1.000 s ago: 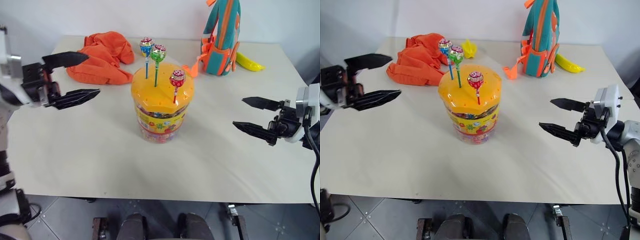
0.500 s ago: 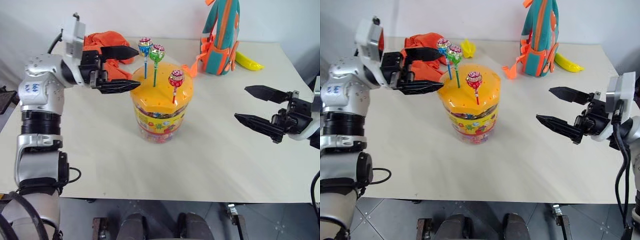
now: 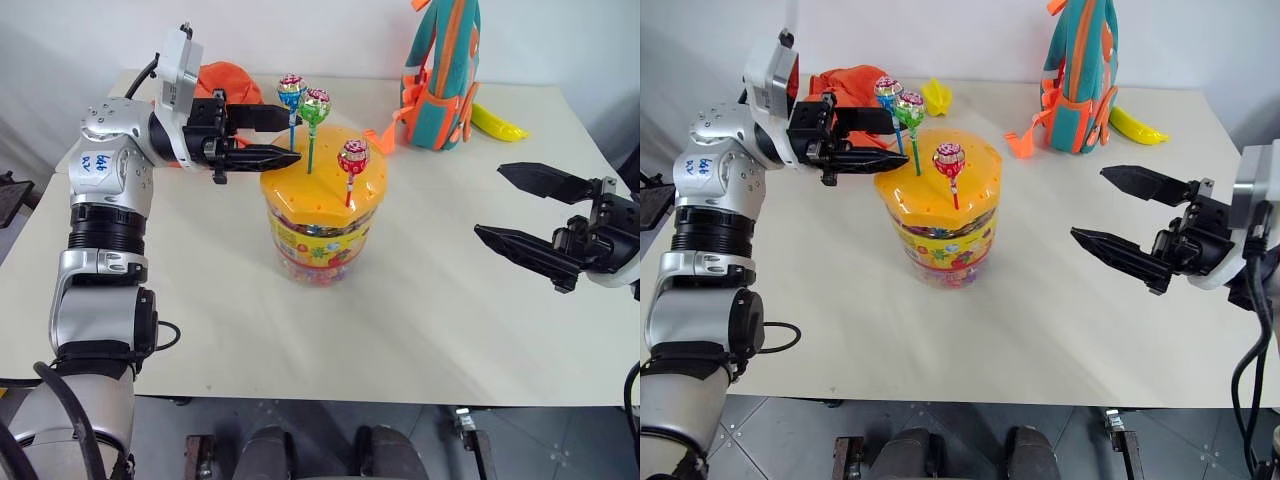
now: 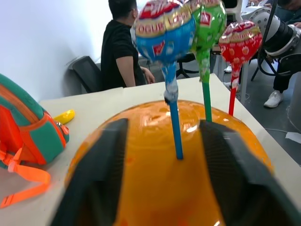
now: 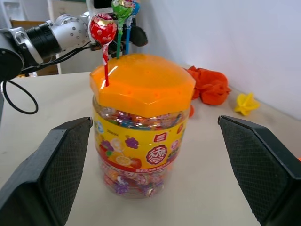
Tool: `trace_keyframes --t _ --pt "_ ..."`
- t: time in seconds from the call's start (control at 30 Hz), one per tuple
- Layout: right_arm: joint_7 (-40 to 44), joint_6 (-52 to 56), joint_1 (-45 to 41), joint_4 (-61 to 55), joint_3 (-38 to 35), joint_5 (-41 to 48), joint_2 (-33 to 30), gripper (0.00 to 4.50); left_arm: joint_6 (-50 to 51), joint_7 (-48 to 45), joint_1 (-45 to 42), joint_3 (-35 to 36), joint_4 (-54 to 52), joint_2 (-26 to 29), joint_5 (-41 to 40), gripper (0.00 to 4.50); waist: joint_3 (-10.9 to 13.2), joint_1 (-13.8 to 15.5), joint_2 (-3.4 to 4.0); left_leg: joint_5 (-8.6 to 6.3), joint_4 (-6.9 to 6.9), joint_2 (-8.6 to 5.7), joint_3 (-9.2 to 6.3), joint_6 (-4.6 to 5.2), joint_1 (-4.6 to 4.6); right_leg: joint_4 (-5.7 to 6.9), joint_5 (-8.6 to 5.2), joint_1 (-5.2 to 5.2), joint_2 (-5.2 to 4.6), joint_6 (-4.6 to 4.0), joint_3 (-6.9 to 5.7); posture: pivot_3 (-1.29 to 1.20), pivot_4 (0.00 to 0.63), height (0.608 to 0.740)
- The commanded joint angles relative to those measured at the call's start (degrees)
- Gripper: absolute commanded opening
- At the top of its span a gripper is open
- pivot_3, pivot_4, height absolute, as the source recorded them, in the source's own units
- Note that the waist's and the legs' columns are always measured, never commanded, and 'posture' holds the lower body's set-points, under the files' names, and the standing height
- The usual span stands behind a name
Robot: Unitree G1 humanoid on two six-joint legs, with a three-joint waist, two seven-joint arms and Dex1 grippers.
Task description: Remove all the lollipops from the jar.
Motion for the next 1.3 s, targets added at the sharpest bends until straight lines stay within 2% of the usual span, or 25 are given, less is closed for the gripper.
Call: trace_keyframes --t 0.03,0.13,0.17,0.33,0.47,0.53,0.67,0.73,0.83,0.97,1.1,1.3 --pt "0.3 -1.6 -0.5 -0.7 -1.9 0.0 -1.0 4.5 -0.3 -0.1 -2.7 1.7 0.3 0.2 0.0 1.05 0.0 0.0 0.0 0.0 0.0 0.0 0.0 0.0 0.0 0.0 0.0 0.0 0.0 0.0 0.0 0.0 0.15 0.74" --pt "0.6 -1.9 -1.1 0.1 -1.5 -0.5 -1.1 4.5 0.4 1.1 -4.2 2.9 0.7 -0.2 -0.9 0.17 0.0 0.1 -0.01 0.0 0.02 -0.01 -0.01 0.0 0.0 0.02 0.0 0.0 0.0 0.0 0.0 0.0 0.15 0.74" --pt "0.8 -2.1 -1.5 0.5 -1.3 -0.7 -1.2 4.5 0.9 2.1 -5.1 3.8 1.1 -0.4 -1.5 0.02 0.0 0.1 -0.02 0.0 0.03 -0.01 -0.02 0.0 -0.01 0.04 0.0 0.0 -0.01 0.0 0.0 0.0 0.15 0.74" --pt "1.7 -2.4 -3.1 2.5 -0.8 -1.0 -1.7 4.5 3.6 5.7 -8.1 6.9 0.5 -0.2 -2.8 0.02 0.0 0.0 -0.08 -0.01 0.07 -0.01 -0.06 0.01 -0.03 0.09 0.0 0.0 -0.02 0.0 -0.01 0.0 0.15 0.74" --pt "3.5 -2.6 -4.5 4.5 0.1 -1.8 -2.2 4.5 6.6 12.2 -10.7 8.7 -1.1 1.8 -1.5 0.02 0.0 -0.1 -0.08 -0.01 0.09 -0.01 -0.08 0.02 -0.02 0.13 0.0 0.0 -0.02 0.0 -0.01 0.0 0.15 0.74" --pt "4.4 -2.6 -5.3 5.6 0.7 -2.3 -2.5 4.5 10.8 18.1 -10.8 8.2 -2.7 5.2 1.6 0.02 0.1 -0.2 -0.09 -0.01 0.09 -0.01 -0.1 0.02 -0.02 0.14 0.0 0.0 -0.02 0.0 -0.01 0.0 0.15 0.74" --pt "5.8 -2.4 -6.1 6.9 1.1 -2.6 -3.0 4.5 30.8 25.9 -8.9 1.6 -6.1 14.9 9.4 0.02 0.1 -1.4 -0.09 -0.01 -0.03 -0.02 -0.13 0.02 0.05 0.27 0.0 -0.05 -0.01 0.0 -0.01 0.0 0.15 0.74" --pt "7.1 -2.3 -6.6 7.8 1.8 -2.8 -3.3 4.5 39.9 29.3 -5.0 0.0 -8.8 20.0 12.2 0.02 0.0 -1.5 -0.08 -0.01 -0.06 -0.02 -0.13 0.02 0.07 0.29 0.0 -0.05 -0.01 0.0 -0.01 0.0 0.15 0.74" --pt "8.9 -2.0 -7.3 8.8 2.7 -3.0 -3.7 4.5 47.6 32.1 2.3 -0.4 -14.0 25.6 14.0 0.02 0.0 -1.7 -0.07 -0.01 -0.1 -0.01 -0.13 0.02 0.14 0.31 0.0 -0.07 -0.01 -0.01 0.05 0.0 0.15 0.74" --pt "13.2 -1.0 -7.6 9.2 5.0 -2.3 -4.8 4.5 58.8 34.5 20.0 -1.5 -23.3 34.7 15.5 0.02 0.1 -1.6 -0.21 -0.01 -0.07 0.03 -0.15 0.02 0.06 0.38 -0.02 -0.19 0.0 -0.03 0.09 0.0 0.15 0.74" --pt "13.7 -1.7 -10.0 10.8 7.8 -3.6 -3.8 4.5 65.0 39.1 30.0 -0.6 -24.8 36.7 16.3 0.02 0.2 -1.0 -0.25 -0.01 -0.06 0.02 -0.11 0.02 0.01 0.38 -0.02 -0.22 -0.02 -0.03 0.11 0.0 0.15 0.74" --pt "13.9 -2.6 -12.3 12.6 10.1 -5.0 -2.3 4.5 69.7 41.4 35.3 -1.0 -26.0 37.8 15.3 0.02 0.2 0.3 -0.31 -0.02 0.08 -0.01 -0.06 0.01 -0.02 0.37 -0.02 -0.17 -0.06 -0.04 0.19 0.0 0.15 0.74"
